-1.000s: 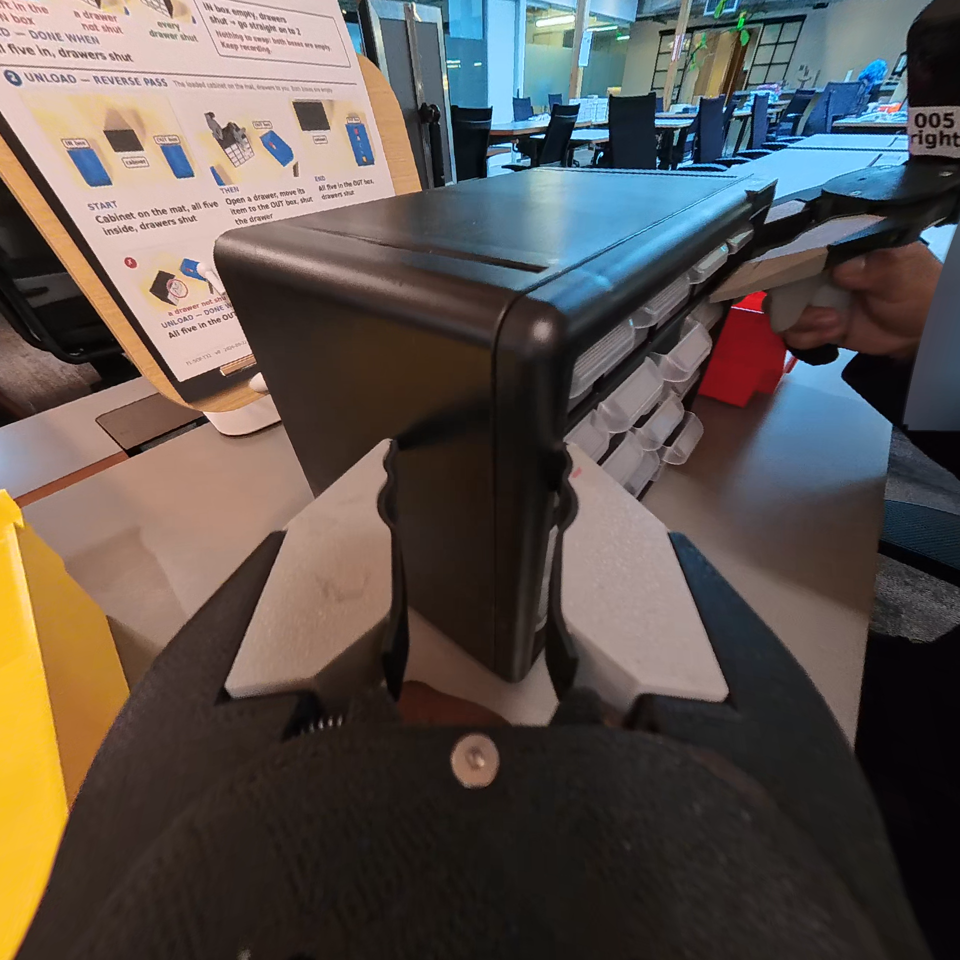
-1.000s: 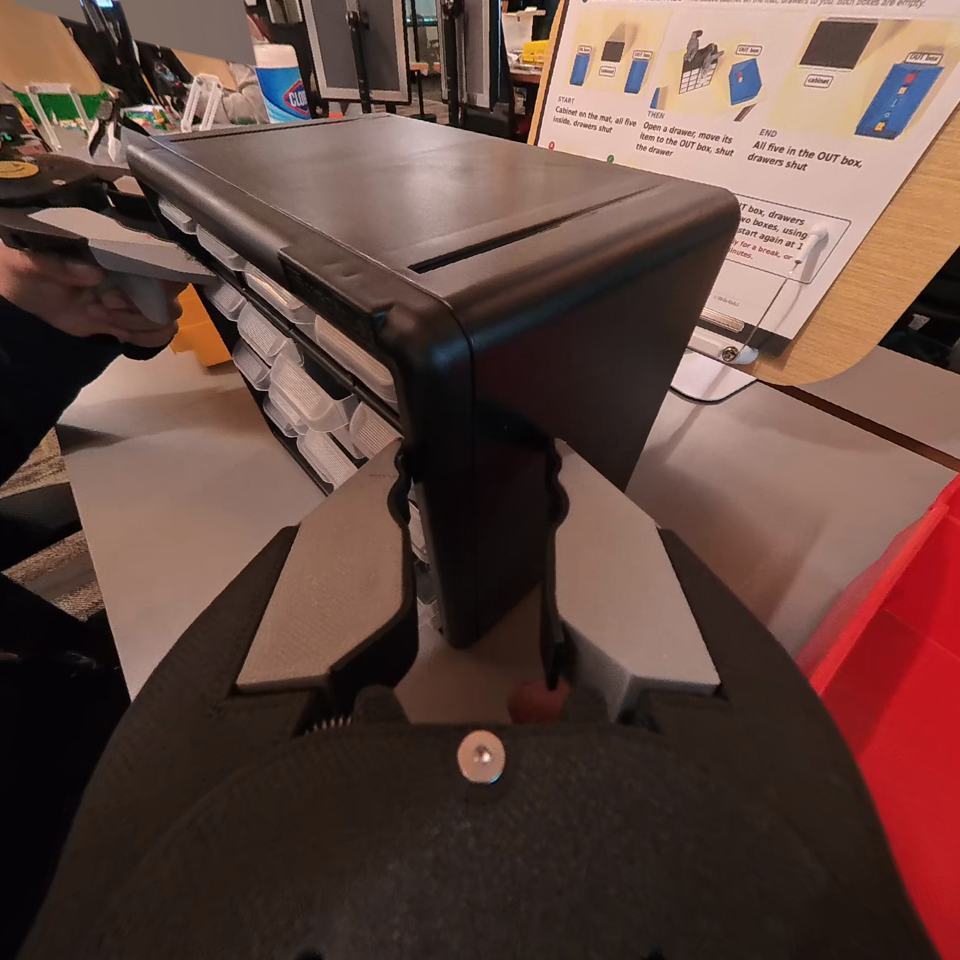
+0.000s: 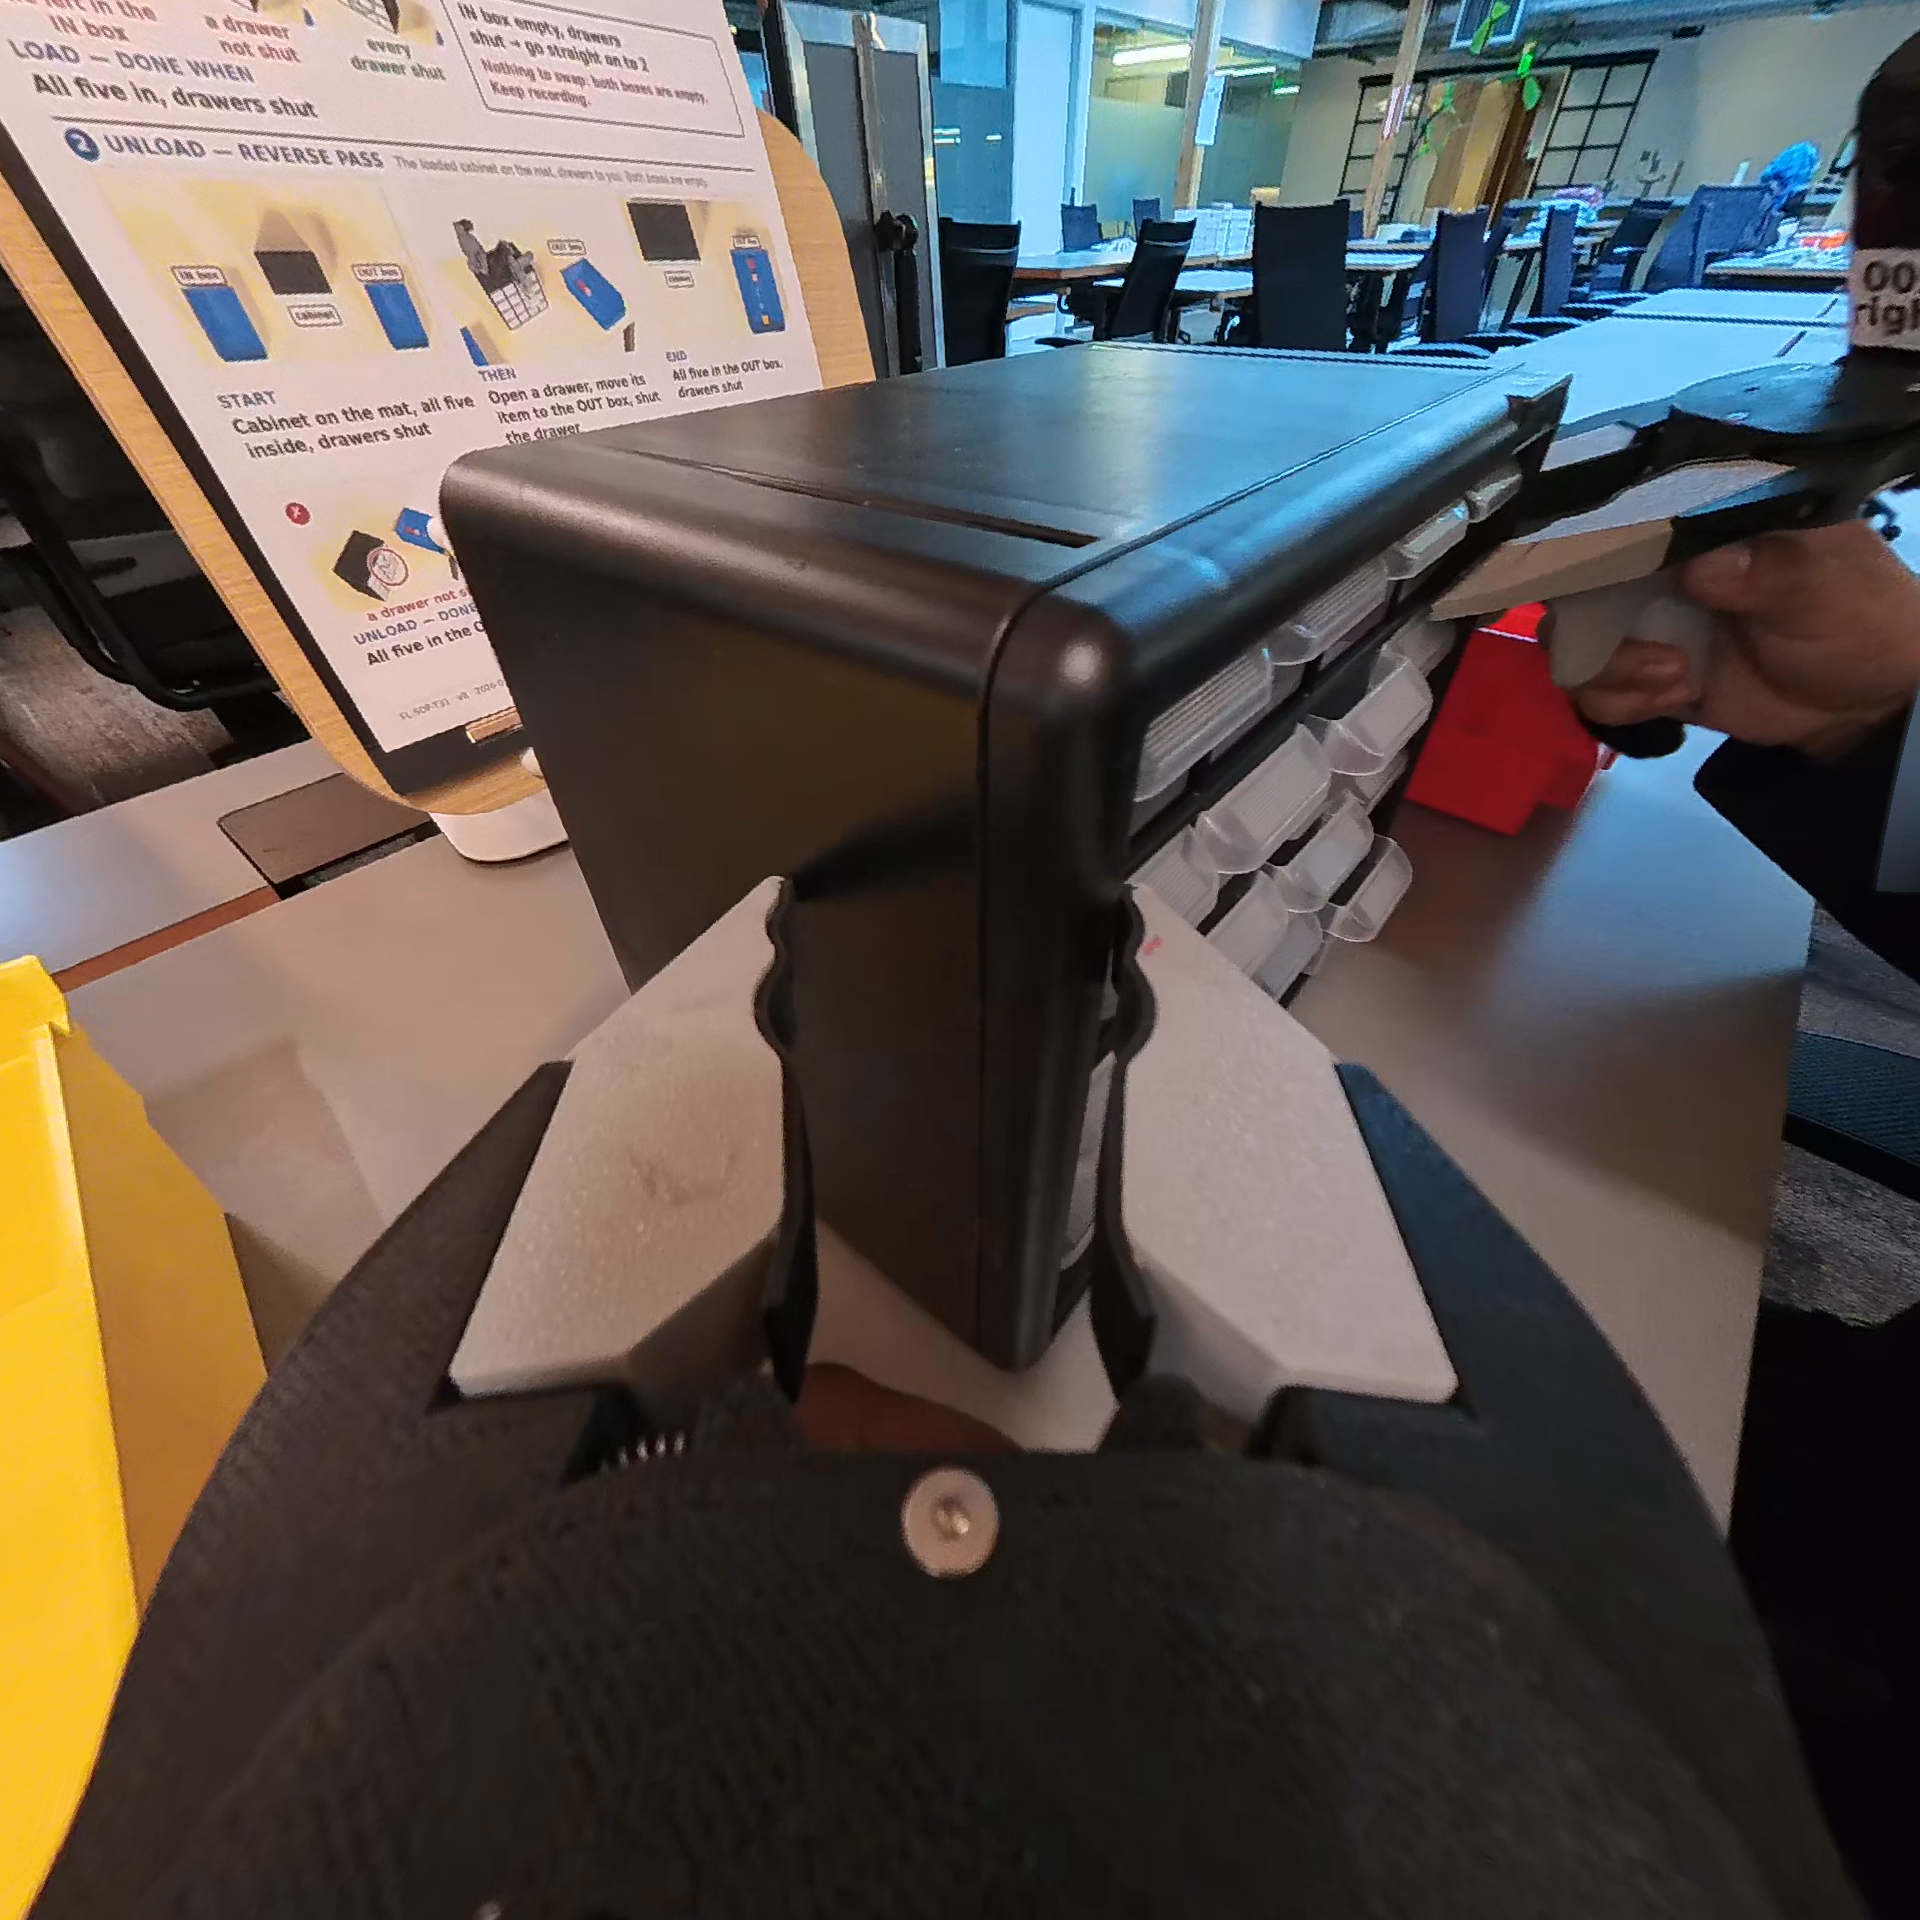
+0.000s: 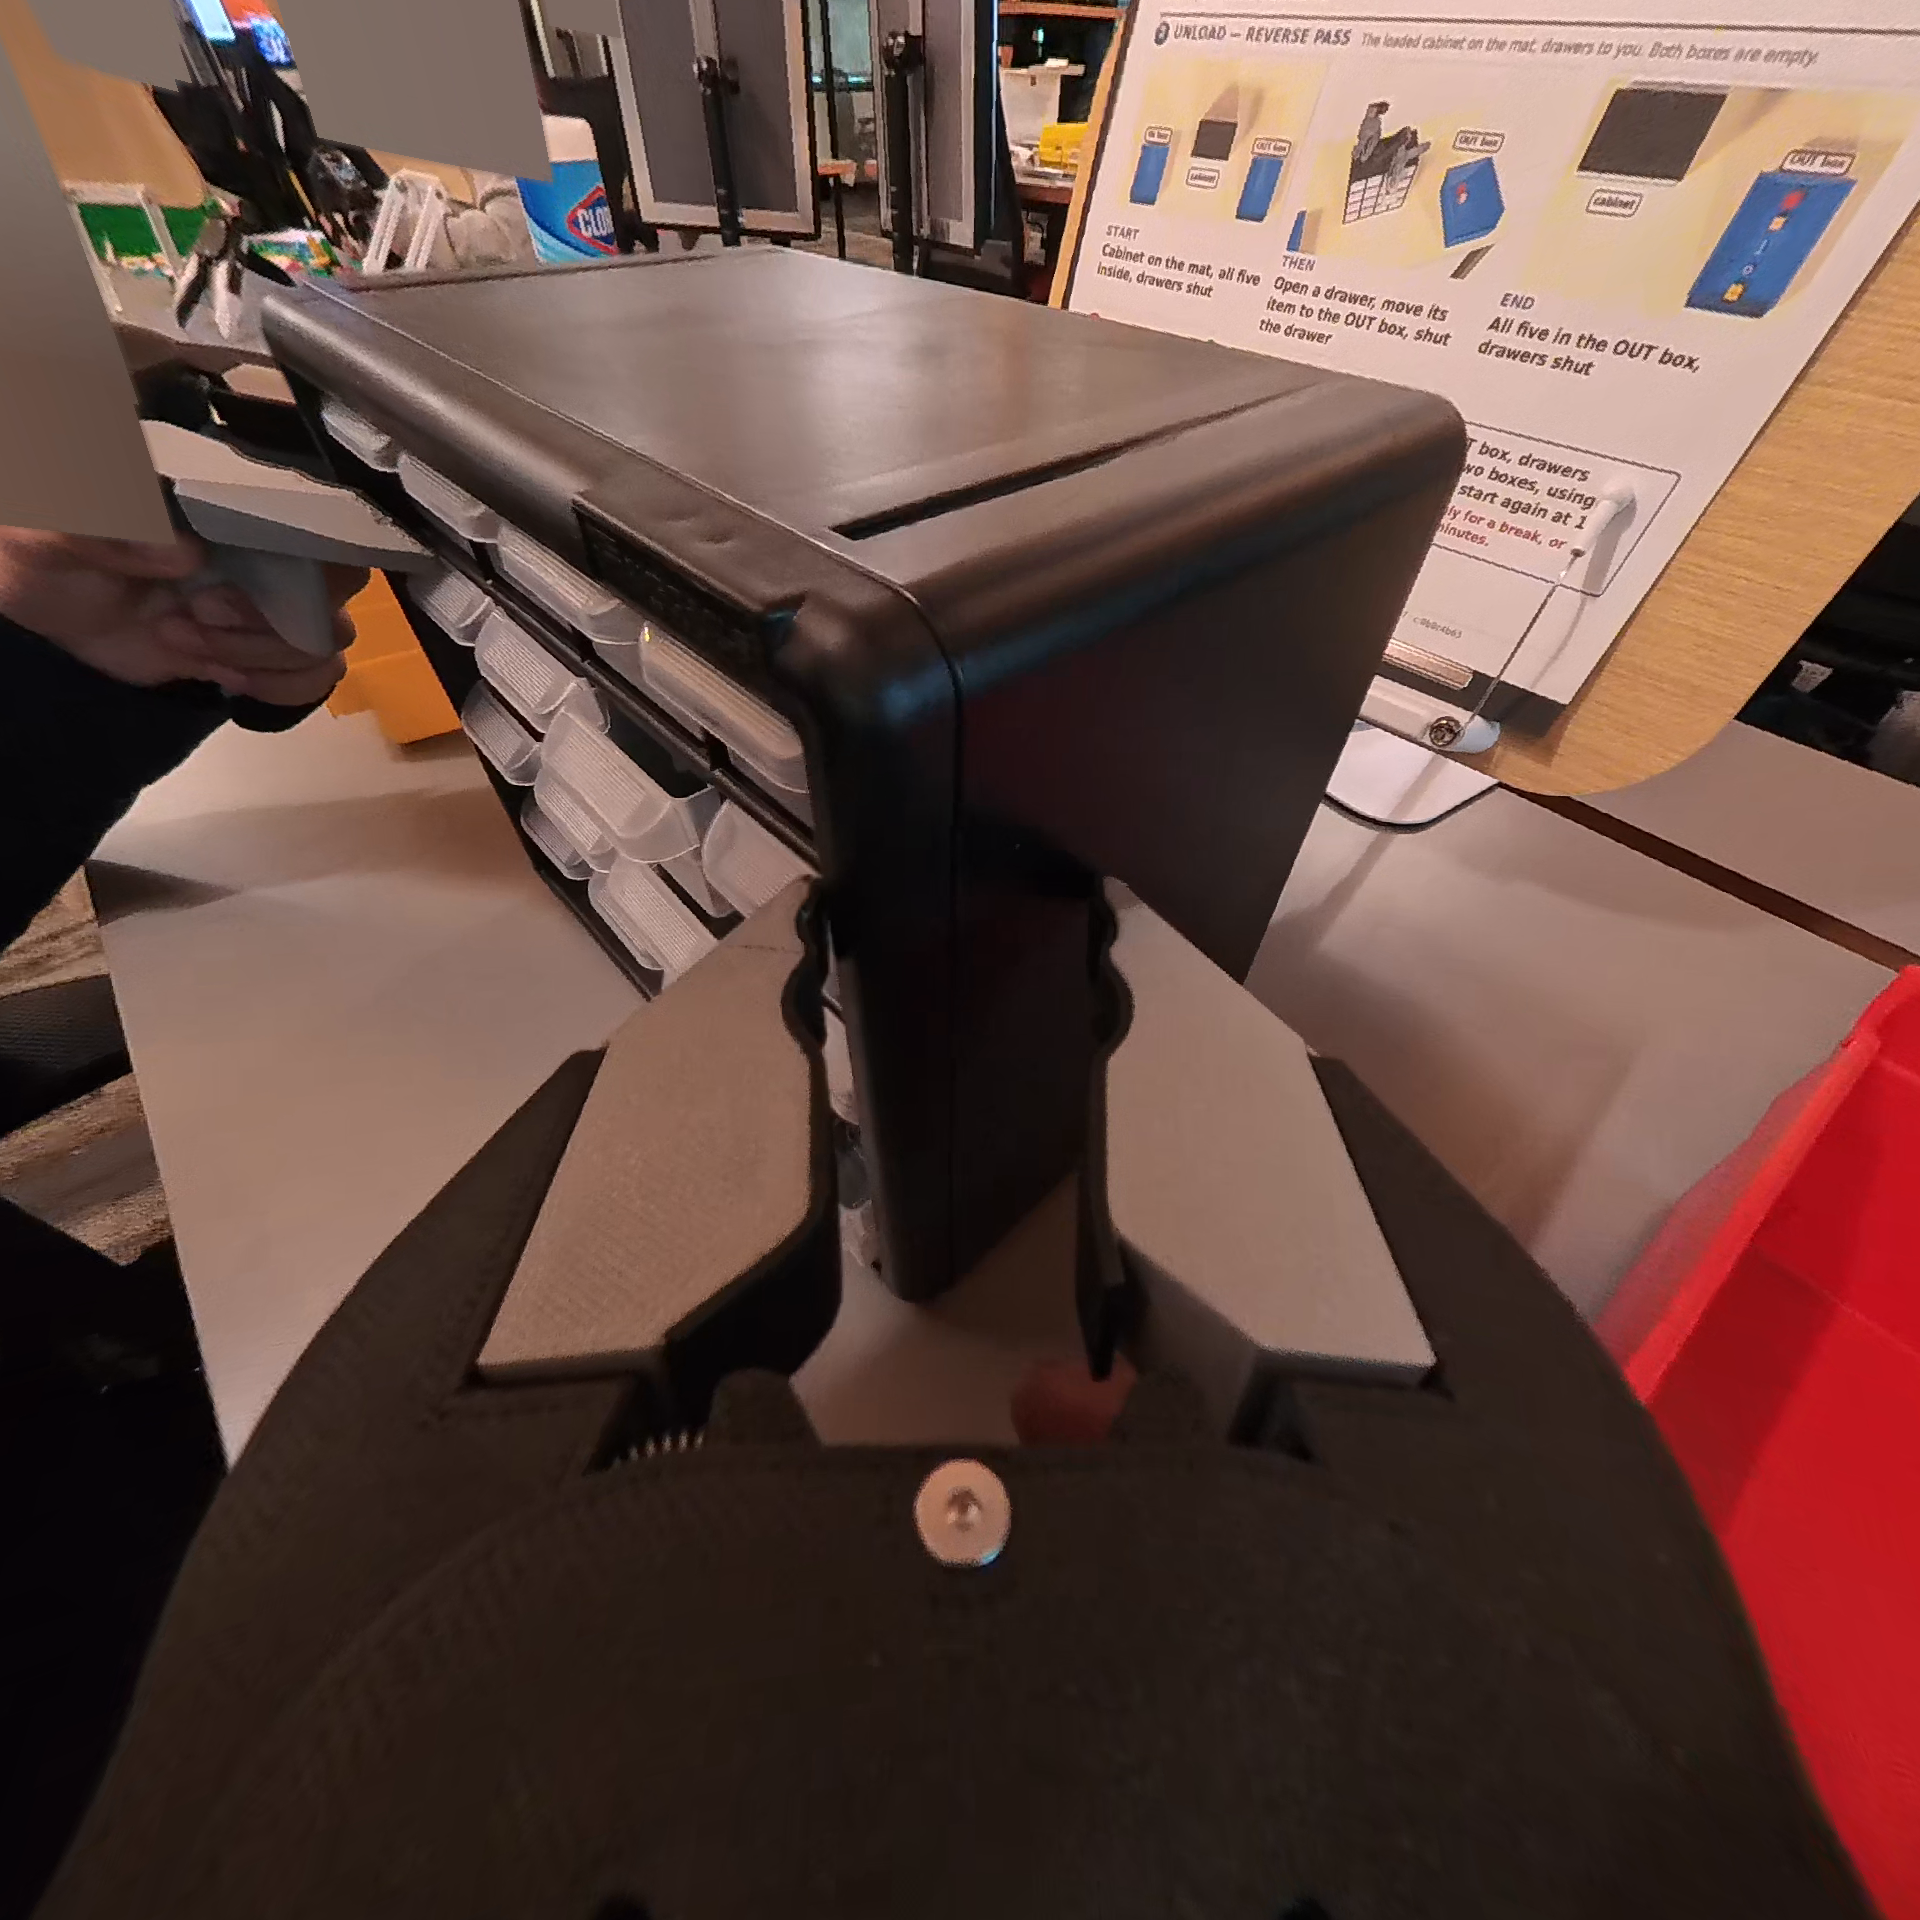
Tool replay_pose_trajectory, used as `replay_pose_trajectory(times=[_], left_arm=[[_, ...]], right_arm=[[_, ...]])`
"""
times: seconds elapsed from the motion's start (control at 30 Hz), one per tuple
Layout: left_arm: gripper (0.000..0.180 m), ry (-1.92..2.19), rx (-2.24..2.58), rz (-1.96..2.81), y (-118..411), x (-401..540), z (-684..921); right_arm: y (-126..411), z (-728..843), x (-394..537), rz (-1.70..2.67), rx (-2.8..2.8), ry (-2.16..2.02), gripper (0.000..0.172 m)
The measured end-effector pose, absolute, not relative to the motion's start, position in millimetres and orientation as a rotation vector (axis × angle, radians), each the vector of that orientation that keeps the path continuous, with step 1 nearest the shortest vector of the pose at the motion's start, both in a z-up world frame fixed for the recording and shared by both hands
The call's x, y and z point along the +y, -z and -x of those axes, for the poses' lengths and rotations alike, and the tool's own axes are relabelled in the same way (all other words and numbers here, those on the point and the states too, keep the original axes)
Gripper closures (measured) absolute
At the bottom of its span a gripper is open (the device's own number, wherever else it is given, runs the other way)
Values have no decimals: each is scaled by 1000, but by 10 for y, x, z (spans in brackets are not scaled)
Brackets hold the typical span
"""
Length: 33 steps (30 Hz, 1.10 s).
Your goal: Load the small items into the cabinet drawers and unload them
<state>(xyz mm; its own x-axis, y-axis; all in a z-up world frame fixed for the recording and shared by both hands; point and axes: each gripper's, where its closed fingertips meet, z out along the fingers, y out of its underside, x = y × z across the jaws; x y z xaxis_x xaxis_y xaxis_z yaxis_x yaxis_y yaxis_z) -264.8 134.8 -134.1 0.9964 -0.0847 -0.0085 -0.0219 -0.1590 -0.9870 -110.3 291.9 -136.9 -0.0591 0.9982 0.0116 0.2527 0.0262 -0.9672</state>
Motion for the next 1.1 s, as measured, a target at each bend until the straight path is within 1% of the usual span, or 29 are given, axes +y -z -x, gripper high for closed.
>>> replay_pose_trajectory(times=[0.03,0.1,0.17,0.27,0.33,0.47,0.53,0.63,0.8,0.83,0.9,1.0,1.03,1.07,1.1], left_arm=[[122,60,83,1730,1339,1341,2643],[123,82,88,1721,1315,1314,2629],[122,110,77,1700,1266,1273,2632],[120,114,60,1690,1230,1214,2698],[115,109,58,1704,1252,1189,2730],[114,85,68,1719,1267,1162,2747],[112,55,71,1726,1257,1140,2767],[109,24,51,1728,1228,1086,2800],[113,-35,-36,1729,1238,940,2908],[113,-76,-74,1741,1269,900,2984],[113,-192,-182,1774,1359,789,3207],[112,-349,-346,1825,1539,573,3504],[111,-399,-384,1833,1591,504,3573],[111,-462,-425,1836,1635,432,3650],[111,-546,-464,1838,1681,351,3744]], right_arm=[[1337,1073,2915,1342,-1449,-1111,127],[1189,948,2941,1317,-1403,-1158,123],[1042,749,3054,1328,-1332,-1202,123],[1004,397,3413,1423,-1230,-1127,122],[1114,164,3615,1521,-1209,-1030,121],[1399,-109,3613,1679,-1248,-1001,107],[1562,-142,3545,1732,-1268,-992,103],[1798,-141,3519,1779,-1272,-899,102],[2205,-142,3646,1843,-1277,-639,102],[2285,-154,3688,1862,-1270,-588,107],[2386,-156,3736,1872,-1251,-527,104],[2369,-143,3745,1818,-1225,-463,119],[2368,-138,3736,1809,-1219,-443,128],[2369,-137,3723,1797,-1217,-419,147],[2375,-154,3729,1790,-1209,-372,162]])
